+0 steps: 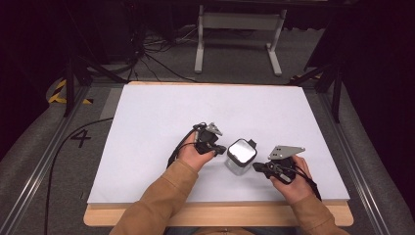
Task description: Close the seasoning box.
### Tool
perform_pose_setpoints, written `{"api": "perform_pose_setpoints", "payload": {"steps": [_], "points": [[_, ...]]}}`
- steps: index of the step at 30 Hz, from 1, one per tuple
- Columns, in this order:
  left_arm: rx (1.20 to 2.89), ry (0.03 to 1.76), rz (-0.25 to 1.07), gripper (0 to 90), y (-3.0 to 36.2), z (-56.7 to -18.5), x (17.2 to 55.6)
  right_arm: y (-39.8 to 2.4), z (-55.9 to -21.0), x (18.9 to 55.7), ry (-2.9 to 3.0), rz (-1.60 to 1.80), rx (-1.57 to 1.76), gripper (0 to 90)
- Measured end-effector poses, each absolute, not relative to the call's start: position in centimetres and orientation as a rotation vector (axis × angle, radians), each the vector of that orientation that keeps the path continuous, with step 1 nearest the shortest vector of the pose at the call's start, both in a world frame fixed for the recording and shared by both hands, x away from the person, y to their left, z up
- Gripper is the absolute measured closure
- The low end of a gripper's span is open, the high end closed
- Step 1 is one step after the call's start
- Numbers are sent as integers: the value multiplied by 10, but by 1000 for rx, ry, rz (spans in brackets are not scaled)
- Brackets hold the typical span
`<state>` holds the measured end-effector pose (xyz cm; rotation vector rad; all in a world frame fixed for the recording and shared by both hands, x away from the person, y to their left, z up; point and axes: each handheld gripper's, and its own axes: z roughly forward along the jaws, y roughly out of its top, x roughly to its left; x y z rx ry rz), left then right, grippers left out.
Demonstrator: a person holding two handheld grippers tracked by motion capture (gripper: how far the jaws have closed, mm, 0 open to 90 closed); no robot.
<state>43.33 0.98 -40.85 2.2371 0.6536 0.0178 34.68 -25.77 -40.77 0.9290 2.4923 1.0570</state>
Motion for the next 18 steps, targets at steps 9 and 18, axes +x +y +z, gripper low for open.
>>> {"api": "perform_pose_setpoints", "payload": {"steps": [9, 18], "points": [[2210, 691, 30, 900, 23, -405, 434, -256, -410, 351, 2494, 1046, 932, 899], [2185, 751, 62, 899, 46, -400, 429, -255, -411, 365, 2484, 1030, 935, 899]]}}
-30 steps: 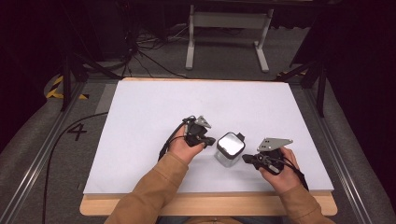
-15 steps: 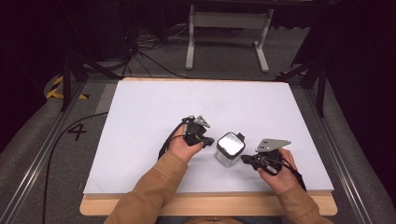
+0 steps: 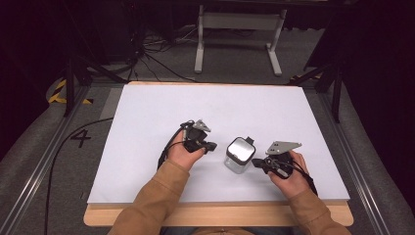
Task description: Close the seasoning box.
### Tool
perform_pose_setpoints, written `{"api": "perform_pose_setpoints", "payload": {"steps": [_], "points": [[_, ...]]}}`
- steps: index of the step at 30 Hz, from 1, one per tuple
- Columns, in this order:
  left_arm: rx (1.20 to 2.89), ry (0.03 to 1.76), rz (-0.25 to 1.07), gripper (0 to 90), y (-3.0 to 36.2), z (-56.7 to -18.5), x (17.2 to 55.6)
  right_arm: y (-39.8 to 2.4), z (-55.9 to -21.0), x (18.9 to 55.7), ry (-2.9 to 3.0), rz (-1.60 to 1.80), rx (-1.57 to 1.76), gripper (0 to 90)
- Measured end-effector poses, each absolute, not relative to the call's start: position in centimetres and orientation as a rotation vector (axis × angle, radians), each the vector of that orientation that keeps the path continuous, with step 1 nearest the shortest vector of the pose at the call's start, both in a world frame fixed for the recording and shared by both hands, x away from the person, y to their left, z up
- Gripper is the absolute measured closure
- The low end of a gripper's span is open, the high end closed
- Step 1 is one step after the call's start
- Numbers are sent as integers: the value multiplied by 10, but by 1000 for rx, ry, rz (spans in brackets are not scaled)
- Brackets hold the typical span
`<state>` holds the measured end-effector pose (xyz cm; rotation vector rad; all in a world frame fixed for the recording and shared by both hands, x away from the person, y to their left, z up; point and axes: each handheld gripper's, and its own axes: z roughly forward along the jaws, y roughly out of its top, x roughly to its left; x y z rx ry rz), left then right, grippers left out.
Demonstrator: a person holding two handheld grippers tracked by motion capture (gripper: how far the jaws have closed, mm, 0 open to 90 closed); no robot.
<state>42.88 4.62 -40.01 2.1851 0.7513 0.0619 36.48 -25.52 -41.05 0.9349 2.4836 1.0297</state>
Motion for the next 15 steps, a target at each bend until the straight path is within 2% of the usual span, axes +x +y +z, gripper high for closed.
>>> {"api": "perform_pose_setpoints", "payload": {"steps": [15], "points": [[2119, 909, 125, 898, 98, -402, 408, -241, -416, 413, 2463, 1049, 892, 899]]}}
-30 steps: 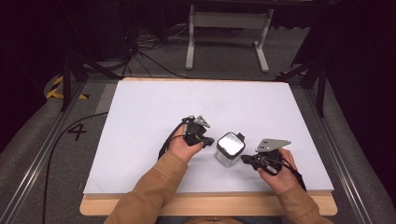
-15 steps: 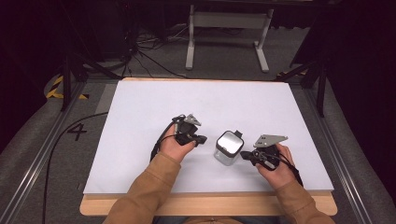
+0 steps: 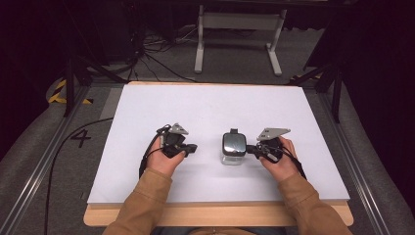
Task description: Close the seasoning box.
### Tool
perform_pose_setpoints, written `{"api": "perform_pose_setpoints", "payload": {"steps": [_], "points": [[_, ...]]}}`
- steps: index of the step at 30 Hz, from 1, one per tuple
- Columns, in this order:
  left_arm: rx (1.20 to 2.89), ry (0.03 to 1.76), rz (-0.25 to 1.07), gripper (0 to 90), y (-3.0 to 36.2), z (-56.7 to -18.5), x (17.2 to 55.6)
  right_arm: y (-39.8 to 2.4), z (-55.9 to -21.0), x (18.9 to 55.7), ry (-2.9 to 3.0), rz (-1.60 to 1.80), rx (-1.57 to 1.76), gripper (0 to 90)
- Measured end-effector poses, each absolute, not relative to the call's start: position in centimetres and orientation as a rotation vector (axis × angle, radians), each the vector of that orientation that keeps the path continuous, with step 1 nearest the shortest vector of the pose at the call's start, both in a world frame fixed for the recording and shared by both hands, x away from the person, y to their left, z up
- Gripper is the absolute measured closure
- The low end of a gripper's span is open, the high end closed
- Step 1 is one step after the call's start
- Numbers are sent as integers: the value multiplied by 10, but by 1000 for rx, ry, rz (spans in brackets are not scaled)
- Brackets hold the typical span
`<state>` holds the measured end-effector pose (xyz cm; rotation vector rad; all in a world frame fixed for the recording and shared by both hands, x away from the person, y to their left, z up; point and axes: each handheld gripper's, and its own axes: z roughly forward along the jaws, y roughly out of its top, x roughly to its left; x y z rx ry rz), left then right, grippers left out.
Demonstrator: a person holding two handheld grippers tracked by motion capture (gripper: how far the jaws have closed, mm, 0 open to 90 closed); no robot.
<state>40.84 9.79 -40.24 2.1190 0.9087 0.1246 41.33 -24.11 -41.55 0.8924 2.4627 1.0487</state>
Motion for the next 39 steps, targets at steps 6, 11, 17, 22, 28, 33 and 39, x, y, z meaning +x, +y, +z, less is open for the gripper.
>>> {"api": "perform_pose_setpoints", "payload": {"steps": [6, 11, 17, 22, 28, 33, 39], "points": [[2114, 930, 135, 898, 106, -402, 405, -238, -417, 421, 2465, 1062, 906, 899], [2105, 925, 130, 895, 106, -401, 405, -239, -417, 422, 2467, 1071, 913, 897], [2107, 913, 161, 860, 106, -391, 404, -253, -399, 414, 2400, 1114, 936, 861], [2106, 911, 188, 816, 112, -380, 402, -274, -373, 406, 2307, 1172, 967, 806], [2105, 916, 204, 778, 127, -367, 401, -304, -352, 401, 2243, 1209, 1031, 712], [2098, 948, 203, 750, 140, -366, 406, -324, -346, 399, 2205, 1213, 1074, 663], [2107, 988, 210, 729, 152, -371, 412, -346, -346, 401, 2184, 1188, 1131, 600]]}}
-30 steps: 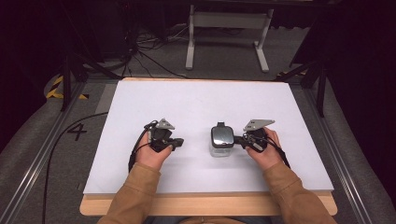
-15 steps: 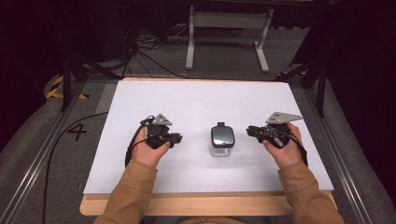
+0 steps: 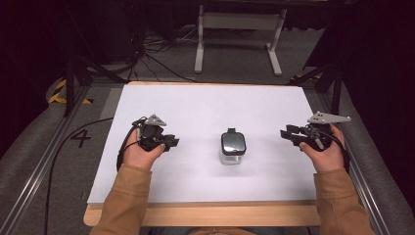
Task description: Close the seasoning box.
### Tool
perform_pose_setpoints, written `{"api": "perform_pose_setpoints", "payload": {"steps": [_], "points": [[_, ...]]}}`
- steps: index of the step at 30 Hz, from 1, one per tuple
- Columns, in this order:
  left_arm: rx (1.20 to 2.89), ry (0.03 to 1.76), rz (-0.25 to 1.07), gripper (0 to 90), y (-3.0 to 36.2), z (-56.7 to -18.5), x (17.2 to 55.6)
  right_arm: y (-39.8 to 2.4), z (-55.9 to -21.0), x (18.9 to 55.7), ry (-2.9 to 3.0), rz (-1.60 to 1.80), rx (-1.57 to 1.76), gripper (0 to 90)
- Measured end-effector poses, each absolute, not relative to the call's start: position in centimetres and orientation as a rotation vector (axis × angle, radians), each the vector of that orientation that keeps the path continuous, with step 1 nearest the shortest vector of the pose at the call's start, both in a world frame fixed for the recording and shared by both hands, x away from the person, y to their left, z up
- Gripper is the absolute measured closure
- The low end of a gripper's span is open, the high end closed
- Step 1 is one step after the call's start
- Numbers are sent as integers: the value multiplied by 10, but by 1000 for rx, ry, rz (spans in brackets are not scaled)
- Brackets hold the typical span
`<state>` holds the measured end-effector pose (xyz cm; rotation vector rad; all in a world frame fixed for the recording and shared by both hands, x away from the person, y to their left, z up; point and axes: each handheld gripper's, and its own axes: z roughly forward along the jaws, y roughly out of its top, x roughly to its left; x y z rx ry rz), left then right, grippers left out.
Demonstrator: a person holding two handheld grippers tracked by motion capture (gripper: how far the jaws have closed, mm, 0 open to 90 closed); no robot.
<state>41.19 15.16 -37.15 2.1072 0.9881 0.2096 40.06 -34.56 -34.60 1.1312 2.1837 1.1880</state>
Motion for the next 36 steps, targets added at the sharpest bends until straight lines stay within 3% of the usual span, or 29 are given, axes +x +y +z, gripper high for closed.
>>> {"api": "perform_pose_setpoints", "payload": {"steps": [14, 24, 33, 36], "points": [[2052, 1115, 147, 684, 180, -397, 429, -383, -388, 424, 2205, 1009, 1237, 460], [2061, 1170, 155, 678, 188, -422, 439, -390, -423, 434, 2200, 977, 1219, 483], [2066, 1155, 189, 618, 187, -429, 440, -388, -426, 435, 2209, 981, 1235, 454], [2062, 1151, 200, 529, 186, -428, 441, -385, -425, 434, 2195, 1009, 1231, 427]]}}
